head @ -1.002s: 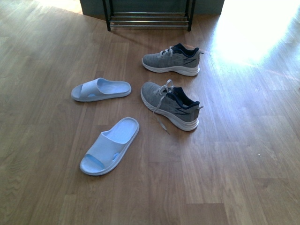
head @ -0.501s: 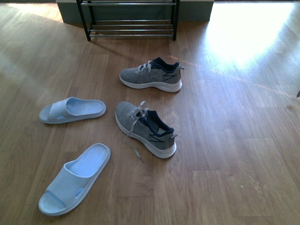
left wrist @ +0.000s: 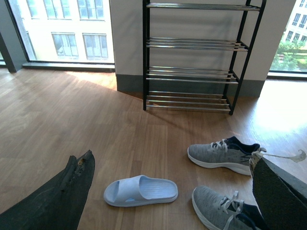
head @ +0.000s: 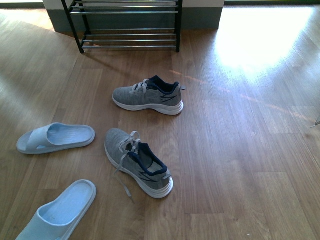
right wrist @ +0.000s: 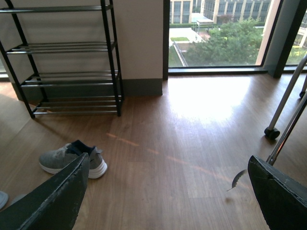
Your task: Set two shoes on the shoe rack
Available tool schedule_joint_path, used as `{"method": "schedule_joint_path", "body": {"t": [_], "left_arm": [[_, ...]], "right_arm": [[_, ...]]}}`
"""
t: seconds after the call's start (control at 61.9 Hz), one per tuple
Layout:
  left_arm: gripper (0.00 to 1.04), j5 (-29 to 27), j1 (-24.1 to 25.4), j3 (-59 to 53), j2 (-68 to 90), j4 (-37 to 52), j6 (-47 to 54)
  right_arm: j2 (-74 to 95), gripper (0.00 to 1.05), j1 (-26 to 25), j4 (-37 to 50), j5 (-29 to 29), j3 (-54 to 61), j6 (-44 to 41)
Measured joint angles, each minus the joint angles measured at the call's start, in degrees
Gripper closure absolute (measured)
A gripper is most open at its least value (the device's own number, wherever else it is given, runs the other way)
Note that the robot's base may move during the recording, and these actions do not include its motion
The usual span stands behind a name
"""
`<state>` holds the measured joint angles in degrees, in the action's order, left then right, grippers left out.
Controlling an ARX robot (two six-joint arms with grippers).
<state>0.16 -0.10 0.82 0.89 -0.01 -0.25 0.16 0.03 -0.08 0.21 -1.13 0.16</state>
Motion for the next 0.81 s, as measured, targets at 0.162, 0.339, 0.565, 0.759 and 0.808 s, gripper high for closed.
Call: {"method": "schedule_joint_path", "body": {"t": [0.162, 0.339, 0.565, 0.759, 0.808], "left_arm": [[0.09, -0.1, 0.0, 0.0, 0.0, 0.0, 0.0], [0.09, -0.2, 0.0, 0.0, 0.0, 0.0, 0.0], [0.09, -0.2, 0.0, 0.0, 0.0, 0.0, 0.0], [0.09, -0.2, 0.0, 0.0, 0.0, 0.0, 0.0], [0.09, -0.2, 0.0, 0.0, 0.0, 0.0, 0.0]], "right_arm": [[0.0, 0.09, 0.0, 0.0, 0.0, 0.0, 0.0], [0.0, 0.09, 0.0, 0.0, -0.1, 0.0, 0.0], [0.0, 0.09, 0.0, 0.0, -0.1, 0.0, 0.0], [0.0, 0.09, 0.0, 0.0, -0.1, 0.0, 0.0], [0.0, 0.09, 0.0, 0.0, -0.1, 0.0, 0.0]]}}
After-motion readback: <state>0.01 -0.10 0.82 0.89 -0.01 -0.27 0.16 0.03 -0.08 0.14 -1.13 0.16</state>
